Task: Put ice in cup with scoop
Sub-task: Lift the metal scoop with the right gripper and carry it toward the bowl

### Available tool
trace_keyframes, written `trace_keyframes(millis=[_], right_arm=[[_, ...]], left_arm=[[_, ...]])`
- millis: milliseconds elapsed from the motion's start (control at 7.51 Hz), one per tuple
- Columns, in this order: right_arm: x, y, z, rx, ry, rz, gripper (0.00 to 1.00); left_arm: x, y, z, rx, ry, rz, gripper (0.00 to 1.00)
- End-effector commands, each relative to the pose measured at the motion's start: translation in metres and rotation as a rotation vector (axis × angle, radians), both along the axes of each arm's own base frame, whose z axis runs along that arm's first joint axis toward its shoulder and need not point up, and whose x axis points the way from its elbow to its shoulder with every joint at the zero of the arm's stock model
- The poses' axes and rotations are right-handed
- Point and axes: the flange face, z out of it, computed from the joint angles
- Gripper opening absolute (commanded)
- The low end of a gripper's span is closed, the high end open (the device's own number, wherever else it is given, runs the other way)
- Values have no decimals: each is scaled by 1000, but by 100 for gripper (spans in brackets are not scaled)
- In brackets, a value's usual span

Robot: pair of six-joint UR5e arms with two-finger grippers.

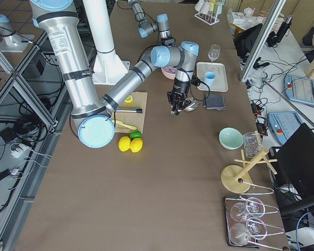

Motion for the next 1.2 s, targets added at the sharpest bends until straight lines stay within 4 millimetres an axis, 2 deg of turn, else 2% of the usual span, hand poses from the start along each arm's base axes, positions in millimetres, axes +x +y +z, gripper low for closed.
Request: trace_keyframes(millis=[0,266,399,666,932,1065], right_arm=[[-19,-5,-32,60,33,-131,0],[-86,9,-66,140,37,-264,0],[-114,19,-91,164,37,-308,0],[-168,42,-175,150,50,-398,0],[-226,52,-232,100,69,-417,0],[-245,61,-249,79,81,-426,0]], left_arm=[[0,1,0,2,1,3,98],[0,1,1,0,0,3,98],[-1,1,3,-2,-2,1,98],[-4,4,1,-5,5,4,98],[-10,20,8,-5,7,25,98],[-12,23,15,0,17,24,98]])
